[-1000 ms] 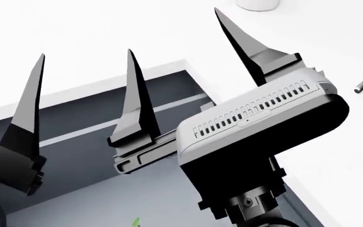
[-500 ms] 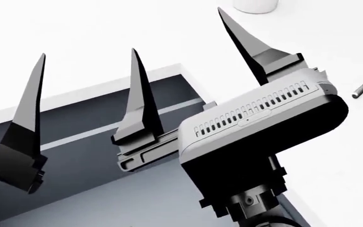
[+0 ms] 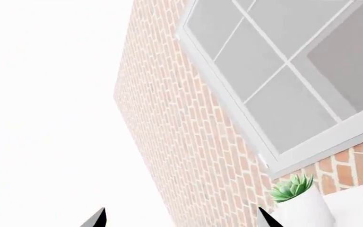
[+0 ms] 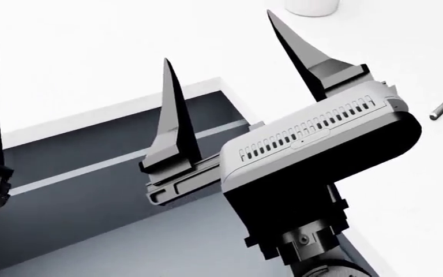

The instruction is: Close the left drawer.

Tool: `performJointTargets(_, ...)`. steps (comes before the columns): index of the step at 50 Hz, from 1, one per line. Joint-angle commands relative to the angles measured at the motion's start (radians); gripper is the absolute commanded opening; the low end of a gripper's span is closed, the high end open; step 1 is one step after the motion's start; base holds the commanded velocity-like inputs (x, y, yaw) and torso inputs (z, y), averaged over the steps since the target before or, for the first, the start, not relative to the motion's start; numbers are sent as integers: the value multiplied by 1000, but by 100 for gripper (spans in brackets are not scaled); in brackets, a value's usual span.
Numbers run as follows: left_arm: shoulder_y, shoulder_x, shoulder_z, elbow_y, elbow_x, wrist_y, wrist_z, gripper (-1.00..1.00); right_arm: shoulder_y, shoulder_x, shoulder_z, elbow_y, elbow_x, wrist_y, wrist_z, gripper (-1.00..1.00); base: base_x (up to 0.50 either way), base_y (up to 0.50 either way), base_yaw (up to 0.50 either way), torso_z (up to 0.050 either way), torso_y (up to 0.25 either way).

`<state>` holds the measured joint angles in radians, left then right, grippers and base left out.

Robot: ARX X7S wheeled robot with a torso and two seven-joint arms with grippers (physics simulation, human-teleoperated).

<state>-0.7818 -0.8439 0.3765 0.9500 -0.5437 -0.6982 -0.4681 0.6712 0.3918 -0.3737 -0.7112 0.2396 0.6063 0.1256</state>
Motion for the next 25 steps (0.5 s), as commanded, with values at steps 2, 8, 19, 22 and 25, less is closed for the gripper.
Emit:
performJointTargets(2, 323, -232, -347, 12, -48, 15, -138, 100, 8, -4, -5, 24, -2, -11, 2, 100, 0, 0, 0, 0, 0)
performJointTargets(8, 943, -110, -939, -35, 115, 55, -12, 100, 4, -2, -9, 28, -6, -22, 3, 100, 0, 0, 0, 0, 0)
performJointTargets(19, 1334, 280, -1188, -342, 395, 548, 139, 100, -6, -11, -39, 52, -23, -40, 10, 100, 0, 0, 0, 0, 0)
performJointTargets(22, 1332, 315, -1150, -459, 436, 630, 129, 100, -5, -9, -44, 58, -29, -41, 11, 100, 0, 0, 0, 0, 0)
performJointTargets(25, 1302, 339, -1075, -632, 501, 743, 107, 100, -5, -5, -44, 59, -31, -39, 12, 100, 0, 0, 0, 0, 0)
